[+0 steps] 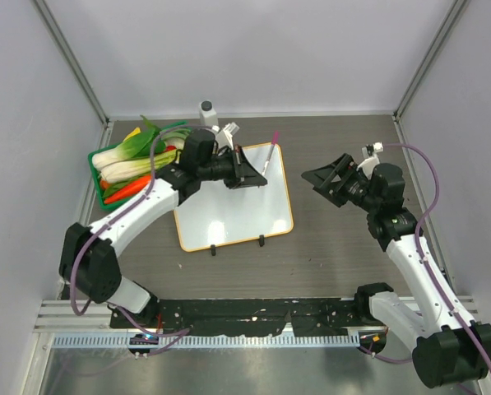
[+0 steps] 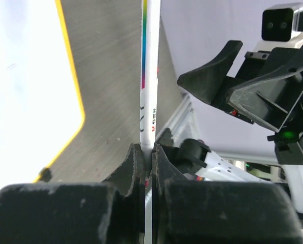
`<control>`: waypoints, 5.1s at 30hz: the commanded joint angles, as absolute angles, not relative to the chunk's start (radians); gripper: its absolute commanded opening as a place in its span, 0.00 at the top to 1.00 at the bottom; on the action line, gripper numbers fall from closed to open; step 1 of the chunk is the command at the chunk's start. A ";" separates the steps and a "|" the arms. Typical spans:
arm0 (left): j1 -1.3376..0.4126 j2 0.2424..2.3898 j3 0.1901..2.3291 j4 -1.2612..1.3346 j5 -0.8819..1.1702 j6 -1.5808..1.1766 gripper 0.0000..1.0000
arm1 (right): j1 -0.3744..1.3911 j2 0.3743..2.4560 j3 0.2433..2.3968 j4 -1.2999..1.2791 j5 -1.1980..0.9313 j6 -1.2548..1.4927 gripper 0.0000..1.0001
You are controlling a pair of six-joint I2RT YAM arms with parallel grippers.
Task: Write a sentence on the whiteboard
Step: Pass from the right arm to the left, then pass from the left arm to the right
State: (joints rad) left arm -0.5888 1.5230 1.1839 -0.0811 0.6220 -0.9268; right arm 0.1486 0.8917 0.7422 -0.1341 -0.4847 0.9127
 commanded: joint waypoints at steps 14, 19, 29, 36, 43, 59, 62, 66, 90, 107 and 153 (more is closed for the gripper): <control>-0.557 1.155 1.322 -0.621 0.454 -0.451 1.00 | 0.362 1.003 0.816 0.240 -0.629 0.933 0.16; -0.557 1.065 1.257 -0.578 0.584 -0.449 1.00 | 0.466 1.077 0.862 0.415 -0.693 0.954 0.15; -0.557 1.034 1.178 -0.476 0.767 -0.545 1.00 | 0.548 1.154 0.907 0.641 -0.776 1.006 0.27; -0.557 1.046 1.134 -0.387 0.819 -0.601 1.00 | 0.580 1.177 0.904 0.634 -0.811 0.996 0.40; -0.557 1.065 1.124 -0.377 0.857 -0.597 1.00 | 0.591 1.189 0.887 0.658 -0.854 0.996 0.55; -0.557 1.075 1.131 -0.382 0.950 -0.597 1.00 | 0.589 1.215 0.873 0.730 -0.954 1.049 0.59; -0.557 1.083 1.144 -0.406 0.950 -0.588 1.00 | 0.589 1.215 0.879 0.724 -0.969 1.049 0.62; -0.557 1.091 1.155 -0.429 0.945 -0.580 1.00 | 0.589 1.204 0.874 0.712 -0.966 1.037 0.78; -0.557 1.086 1.183 -0.466 0.841 -0.571 1.00 | 0.592 1.097 0.848 0.433 -0.919 0.834 0.93; -0.557 1.081 1.143 -0.411 0.946 -0.592 1.00 | 0.604 1.126 0.851 0.557 -0.940 0.910 0.52; -0.554 0.818 0.968 -0.340 0.516 -0.606 0.00 | 0.604 1.036 0.785 0.310 -0.652 0.772 0.99</control>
State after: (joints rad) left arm -0.5606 0.9108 1.0149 -0.4004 0.7292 -0.5781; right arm 0.6022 1.0885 0.7734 0.4114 -0.7609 0.8711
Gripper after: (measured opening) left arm 0.993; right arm 0.180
